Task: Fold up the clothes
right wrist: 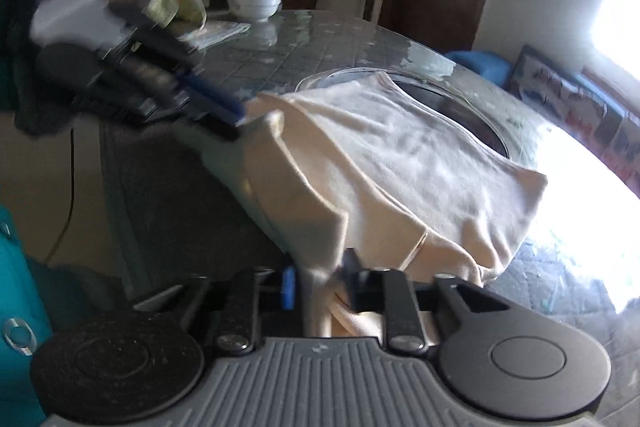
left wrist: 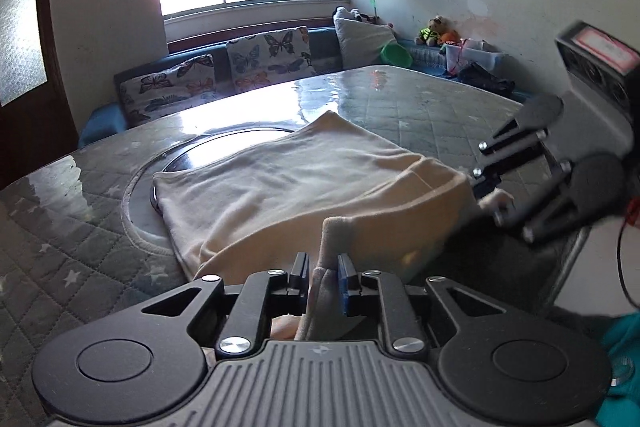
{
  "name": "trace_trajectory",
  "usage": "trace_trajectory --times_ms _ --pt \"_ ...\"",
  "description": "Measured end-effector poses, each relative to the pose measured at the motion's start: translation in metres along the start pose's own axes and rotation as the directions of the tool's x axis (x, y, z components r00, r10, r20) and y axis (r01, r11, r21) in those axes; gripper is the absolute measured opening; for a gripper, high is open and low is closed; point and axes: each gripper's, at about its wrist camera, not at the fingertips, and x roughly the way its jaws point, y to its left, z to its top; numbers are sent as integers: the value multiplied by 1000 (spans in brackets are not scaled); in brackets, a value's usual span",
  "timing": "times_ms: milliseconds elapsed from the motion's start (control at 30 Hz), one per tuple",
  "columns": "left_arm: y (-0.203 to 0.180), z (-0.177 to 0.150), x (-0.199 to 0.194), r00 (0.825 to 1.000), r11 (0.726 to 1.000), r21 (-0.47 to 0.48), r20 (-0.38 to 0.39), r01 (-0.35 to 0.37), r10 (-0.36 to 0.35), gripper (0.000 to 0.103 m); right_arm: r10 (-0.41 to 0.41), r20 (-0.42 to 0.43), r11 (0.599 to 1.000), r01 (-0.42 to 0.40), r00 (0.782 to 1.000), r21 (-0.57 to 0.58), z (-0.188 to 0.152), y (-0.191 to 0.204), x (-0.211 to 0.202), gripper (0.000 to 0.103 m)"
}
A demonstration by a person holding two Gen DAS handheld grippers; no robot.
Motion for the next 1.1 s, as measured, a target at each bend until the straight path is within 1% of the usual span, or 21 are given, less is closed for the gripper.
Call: trace_trajectory --times_ms 67,133,233,367,400,433,467,500,533,700,867,1000,1100 --pt "-2 -7 -6 1000 1000 28 -9 -5 5 29 12 -2 1000 -11 1000 24 3 -4 -1 16" --pt "-4 -13 -10 1000 998 56 -19 -11 12 47 21 -1 999 -21 1000 45 5 -8 -1 15" --pt "-11 -19 -12 1000 993 120 -15 -25 27 48 21 1 998 -21 1000 53 6 -10 -2 14" --pt "-14 -25 -3 997 980 186 -18 -65 69 47 11 7 999 -11 1000 47 7 -8 -3 13" --pt "-13 -26 -2 997 977 200 -19 -67 72 42 6 9 999 -7 1000 44 6 -7 -4 13" --pt "-13 -27 0 997 974 215 -20 -69 75 27 3 11 999 -3 1000 43 6 -6 -4 12" --pt "-13 -28 -1 997 974 214 -16 -68 73 21 0 16 999 -1 1000 46 5 -5 -5 12" --pt "-13 -28 -3 997 975 212 -13 -67 71 17 -2 22 999 1 1000 48 4 -3 -7 11" --pt "-13 -29 -4 998 976 209 -9 -66 69 11 -2 27 999 1 1000 47 4 -2 -9 11" --pt "-19 -25 -24 999 982 183 20 -37 34 10 -2 54 999 0 999 42 3 4 -24 10" --pt "-30 -22 -53 999 988 153 39 3 -9 9 13 76 999 -17 997 40 0 16 -62 10" --pt "-41 -19 -85 997 994 97 53 51 -57 9 35 84 998 -38 996 42 -4 27 -94 10" --pt "-36 -11 -82 997 995 83 60 50 -55 9 51 76 998 -53 996 30 -4 36 -109 10"
